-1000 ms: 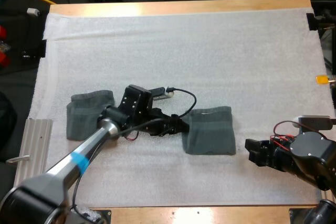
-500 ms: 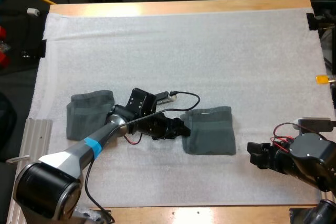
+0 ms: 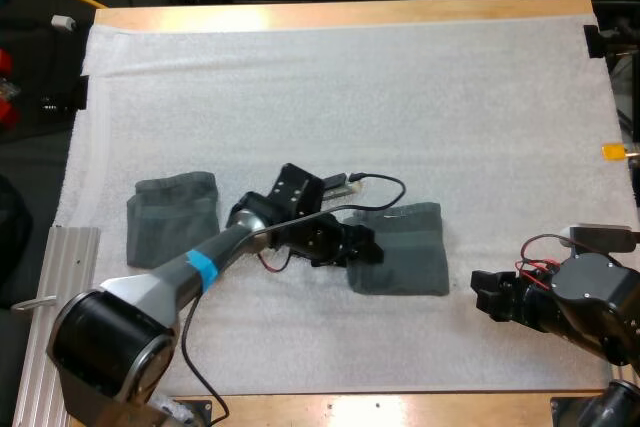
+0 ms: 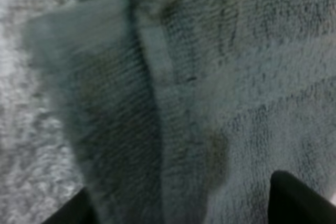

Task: Pick towel from pile, fold and stack

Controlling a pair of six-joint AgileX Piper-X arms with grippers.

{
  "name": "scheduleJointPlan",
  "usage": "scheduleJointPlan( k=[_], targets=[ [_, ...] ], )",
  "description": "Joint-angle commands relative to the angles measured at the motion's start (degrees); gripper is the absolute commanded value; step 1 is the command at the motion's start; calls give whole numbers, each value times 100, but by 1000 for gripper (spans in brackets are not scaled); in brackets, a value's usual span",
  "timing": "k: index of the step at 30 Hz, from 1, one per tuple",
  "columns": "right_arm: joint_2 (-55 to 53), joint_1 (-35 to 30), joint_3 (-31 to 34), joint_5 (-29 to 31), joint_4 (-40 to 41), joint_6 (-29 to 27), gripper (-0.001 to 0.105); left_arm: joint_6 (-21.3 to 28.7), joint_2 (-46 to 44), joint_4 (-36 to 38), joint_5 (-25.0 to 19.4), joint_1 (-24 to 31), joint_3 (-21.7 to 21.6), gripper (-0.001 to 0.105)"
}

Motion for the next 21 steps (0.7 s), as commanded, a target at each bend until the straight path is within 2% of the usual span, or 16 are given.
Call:
scheduleJointPlan(
  k=[1,11,14,16,18,21],
  targets=[
    [-4,11,-17,52,31,22,64,-149,92,136,-157,-135,-138,62],
    [-4,11,-17,52,31,11,64,-215,551,187,-26,-852,-875,59],
    [-4,11,-17,52,31,10,64,-215,574,201,-23,-917,-925,40],
    [-4,11,-17,52,31,10,64,-213,574,254,39,-914,-923,17],
    [-4,11,-17,52,31,10,64,-106,556,343,84,-914,-923,0],
    [-4,11,-17,52,31,10,64,126,390,466,59,-875,-933,0]
  ],
)
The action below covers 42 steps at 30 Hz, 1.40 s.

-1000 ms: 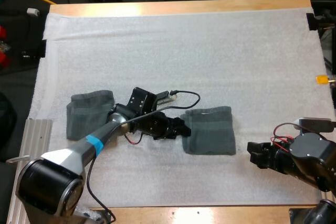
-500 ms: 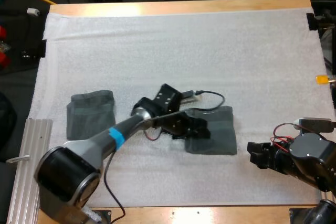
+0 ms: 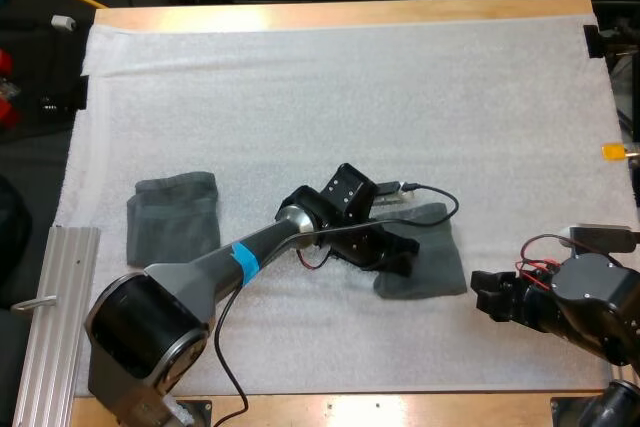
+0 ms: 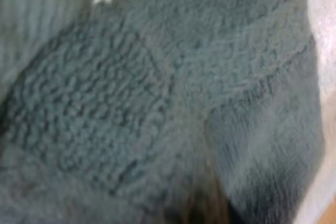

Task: Pick towel from pile, fold and stack

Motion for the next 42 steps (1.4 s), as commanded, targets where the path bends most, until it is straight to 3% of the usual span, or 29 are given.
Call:
scheduleJointPlan(
  k=[1,5,14,16,20,22,25,36,42],
  targets=[
    [-4,11,-17,52,31,10,64,171,-201,70,68,34,-36,0],
    [-4,11,-17,52,31,10,64,551,-671,440,-192,284,-52,0],
    [-4,11,-17,52,31,0,64,2140,-1661,2129,-976,1720,-51,0],
    [-4,11,-17,52,31,4,64,2698,-1867,2614,-1318,2279,-51,0],
    [-4,11,-17,52,31,4,64,3227,-2027,3147,-1838,2982,-51,0],
    [-4,11,-17,52,31,4,64,3513,-2072,3373,-2380,3313,-51,0],
    [-4,11,-11,52,31,4,64,3724,-2093,3488,-2902,3628,-51,0],
    [-4,11,-11,52,31,4,64,4008,-2093,3518,-3789,3908,-51,0],
    [-4,11,-11,52,31,-4,64,4008,-2094,3506,-4049,3908,-143,0]
  ],
)
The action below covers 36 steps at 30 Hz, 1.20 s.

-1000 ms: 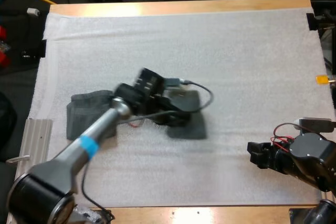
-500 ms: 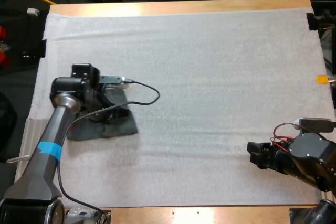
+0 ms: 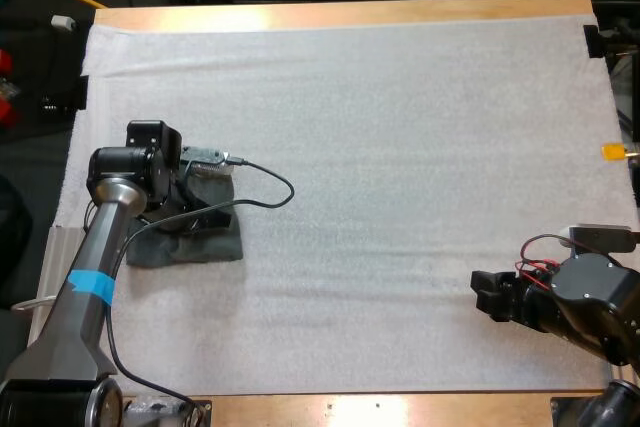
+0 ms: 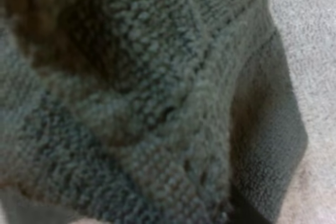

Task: Pick towel from pile, fold and stack

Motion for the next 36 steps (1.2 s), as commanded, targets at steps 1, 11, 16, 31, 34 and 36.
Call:
scheduleJointPlan(
  k=[1,11,16,31,34,36],
  targets=[
    [-4,11,-11,52,31,-4,64,10,-81,29,-201,16,-114,0],
    [-4,11,-11,52,31,-4,64,50,-285,29,-114,433,-239,0],
    [-4,11,-11,52,31,-4,64,175,-184,29,292,736,-223,0],
    [-4,11,-11,52,31,-4,64,159,533,42,-14,734,-223,0],
    [-4,11,-11,52,31,-4,64,125,533,32,-468,734,-223,5],
    [-4,11,-11,52,31,-4,64,97,533,32,-671,734,-223,18]
  ],
)
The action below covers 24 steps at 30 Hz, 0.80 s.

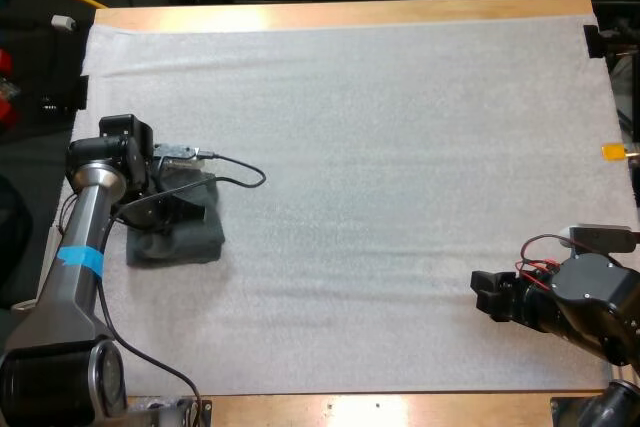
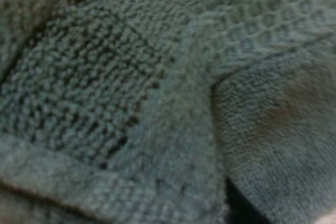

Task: Pick towel from pile, fold and stack

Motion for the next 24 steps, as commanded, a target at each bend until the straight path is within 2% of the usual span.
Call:
scheduleJointPlan(
  k=[1,2,4,5,6,9,12,14,19,21,23,24],
  targets=[
    [-4,11,-11,41,31,-4,64,-49,-31,27,-242,-7,-27,30],
    [-4,11,-11,37,10,-4,64,-49,-31,27,-250,-7,-27,36],
    [-4,11,-11,-13,-65,-4,64,-92,-31,24,-246,-7,-27,69],
    [-4,11,-11,-19,-102,-4,64,-145,-31,24,-268,-7,-27,75],
    [-4,11,-11,-63,-190,-4,64,-204,-31,24,-299,-7,-27,74],
    [-4,11,-11,-183,-442,-4,64,-215,-86,24,-325,-7,-27,63],
    [-4,11,-11,-223,-674,-4,64,-216,-283,24,-250,-7,-27,61],
    [-4,11,-11,-221,-742,-4,64,-252,-421,23,-4,-7,-27,61],
    [-4,11,-11,-221,-744,-4,64,-330,-525,-116,964,-7,-27,61],
    [-4,11,-11,-221,-744,-4,64,-329,-525,-100,1104,-7,-27,61],
    [-4,11,-11,-221,-744,-4,64,-329,-549,21,1008,-7,-27,61],
    [-4,11,-11,-221,-744,-4,64,-329,-599,52,784,-7,-27,61]
  ],
)
